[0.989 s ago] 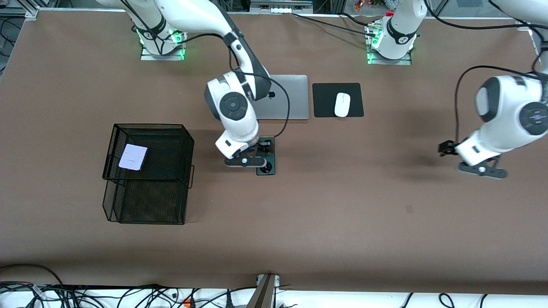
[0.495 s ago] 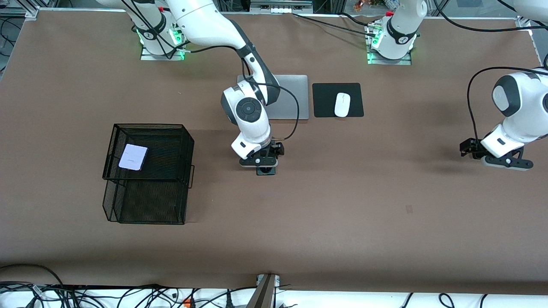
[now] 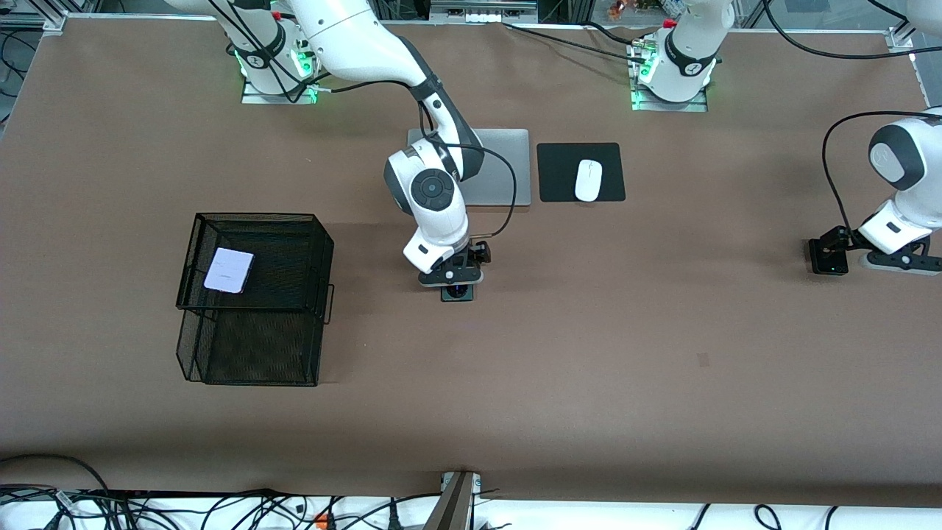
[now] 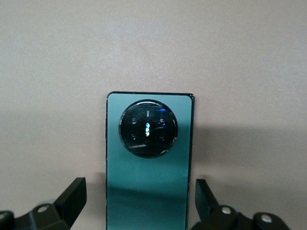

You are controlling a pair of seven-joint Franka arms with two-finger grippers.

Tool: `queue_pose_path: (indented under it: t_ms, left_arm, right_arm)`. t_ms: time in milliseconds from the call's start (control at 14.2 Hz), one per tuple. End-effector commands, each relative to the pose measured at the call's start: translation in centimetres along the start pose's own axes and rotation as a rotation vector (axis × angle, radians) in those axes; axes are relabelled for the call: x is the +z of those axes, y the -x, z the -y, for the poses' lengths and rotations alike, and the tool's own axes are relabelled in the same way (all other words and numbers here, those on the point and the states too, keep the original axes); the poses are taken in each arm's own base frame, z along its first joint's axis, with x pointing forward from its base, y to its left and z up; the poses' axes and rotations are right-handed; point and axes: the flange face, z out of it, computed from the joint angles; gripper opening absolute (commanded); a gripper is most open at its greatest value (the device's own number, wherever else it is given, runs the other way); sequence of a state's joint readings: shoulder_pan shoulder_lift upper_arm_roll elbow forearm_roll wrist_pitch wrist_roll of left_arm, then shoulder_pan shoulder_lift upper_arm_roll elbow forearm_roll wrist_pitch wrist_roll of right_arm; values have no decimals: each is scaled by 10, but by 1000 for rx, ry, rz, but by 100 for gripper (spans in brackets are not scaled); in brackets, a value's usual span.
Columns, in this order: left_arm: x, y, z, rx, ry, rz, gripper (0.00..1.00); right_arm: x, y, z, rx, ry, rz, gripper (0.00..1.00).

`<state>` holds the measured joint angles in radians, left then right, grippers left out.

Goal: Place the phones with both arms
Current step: 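Set the green phone mid-table with the left gripper while the right gripper reaches it, then grasp the green phone with the right gripper while the left gripper reaches the flip phone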

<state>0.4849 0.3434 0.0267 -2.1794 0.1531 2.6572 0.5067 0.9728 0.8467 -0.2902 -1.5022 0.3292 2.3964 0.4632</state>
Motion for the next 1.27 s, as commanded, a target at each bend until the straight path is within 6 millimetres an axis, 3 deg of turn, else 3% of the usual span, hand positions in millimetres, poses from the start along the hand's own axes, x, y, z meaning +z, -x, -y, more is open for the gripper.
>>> queue_pose_path:
  t_ms: [0,141,636,707,777,848,1060,1201]
  left_arm:
    - [26,12,11,-17,-4,-33,100]
    - [41,18,14,-37,-7,-53,100]
    - [64,25,8,-76,74,-63,100]
    - [65,23,6,-71,80,-66,100]
    - [66,24,6,-71,81,-65,100]
    - [68,25,5,-66,85,-62,100]
    - [71,26,5,-63,88,-59,100]
    - [71,27,6,-57,86,-59,100]
  right_arm:
    - [7,5,-2,-64,2,17,100]
    - [11,10,-1,-64,6,26,100]
    - [24,23,-4,-98,28,53,97]
    - [24,23,-3,-98,26,52,73]
    - [22,22,-3,-101,25,49,33]
    - [21,21,-2,-102,22,46,15]
    - [13,15,-3,-77,12,30,0]
    - [-1,7,-4,-48,1,7,0]
